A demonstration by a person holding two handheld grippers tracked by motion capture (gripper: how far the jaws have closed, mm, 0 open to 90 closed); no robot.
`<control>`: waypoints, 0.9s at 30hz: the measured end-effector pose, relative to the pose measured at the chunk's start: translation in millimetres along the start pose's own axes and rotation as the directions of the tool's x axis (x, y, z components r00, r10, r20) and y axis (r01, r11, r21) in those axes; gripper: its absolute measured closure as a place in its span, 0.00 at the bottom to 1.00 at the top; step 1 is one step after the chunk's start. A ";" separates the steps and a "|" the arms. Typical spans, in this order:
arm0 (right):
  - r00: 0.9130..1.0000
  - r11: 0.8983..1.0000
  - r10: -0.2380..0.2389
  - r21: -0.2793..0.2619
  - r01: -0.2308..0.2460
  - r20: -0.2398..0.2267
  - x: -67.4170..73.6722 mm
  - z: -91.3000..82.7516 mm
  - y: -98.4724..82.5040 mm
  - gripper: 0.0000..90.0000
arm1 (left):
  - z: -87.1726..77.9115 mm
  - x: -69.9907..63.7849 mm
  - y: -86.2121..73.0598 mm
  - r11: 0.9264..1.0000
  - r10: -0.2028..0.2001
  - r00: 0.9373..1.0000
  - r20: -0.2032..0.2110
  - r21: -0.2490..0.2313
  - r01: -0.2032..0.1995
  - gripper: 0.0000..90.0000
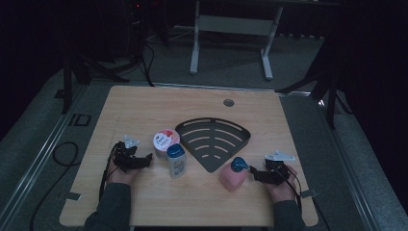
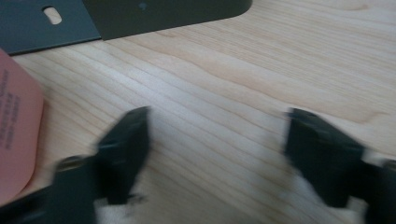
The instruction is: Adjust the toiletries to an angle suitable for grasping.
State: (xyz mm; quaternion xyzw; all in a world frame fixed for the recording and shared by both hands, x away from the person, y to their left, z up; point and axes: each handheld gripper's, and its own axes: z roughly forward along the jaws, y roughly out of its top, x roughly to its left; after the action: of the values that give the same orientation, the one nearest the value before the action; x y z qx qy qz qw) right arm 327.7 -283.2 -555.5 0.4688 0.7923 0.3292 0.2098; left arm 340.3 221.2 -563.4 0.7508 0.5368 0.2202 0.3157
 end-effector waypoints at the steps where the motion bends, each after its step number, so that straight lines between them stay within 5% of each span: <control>1: 1.000 1.000 -0.012 0.001 0.012 0.020 1.4 -2.0 0.1 0.37 | 0.0 0.0 0.0 1.000 0.000 1.000 0.000 0.000 0.000 0.16; 3: 0.998 0.999 -0.046 0.000 0.046 0.046 4.8 -7.7 0.3 0.53 | 0.0 0.0 0.0 1.000 0.000 1.000 0.000 0.000 0.000 0.16; 8: 0.997 0.995 -0.082 -0.056 0.082 0.002 13.6 -31.9 1.0 0.99 | 0.0 0.0 0.0 1.000 -0.001 1.000 0.000 0.000 0.001 0.16; 17: 0.983 0.980 -0.151 -0.145 0.135 -0.103 56.2 -75.8 -9.1 1.00 | 0.0 -0.1 0.0 1.000 -0.001 1.000 0.000 0.000 0.001 0.16; 27: 0.960 0.963 -0.205 -0.214 0.163 -0.190 95.7 -92.4 -11.0 1.00 | 0.1 -0.2 0.0 1.000 -0.002 1.000 -0.001 0.000 0.002 0.16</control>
State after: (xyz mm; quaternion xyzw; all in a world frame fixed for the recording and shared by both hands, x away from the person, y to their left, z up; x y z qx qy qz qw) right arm 216.6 -232.6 -501.4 0.3322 0.8140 0.4326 0.1996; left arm 340.3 221.0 -563.5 0.7502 0.5375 0.2203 0.3159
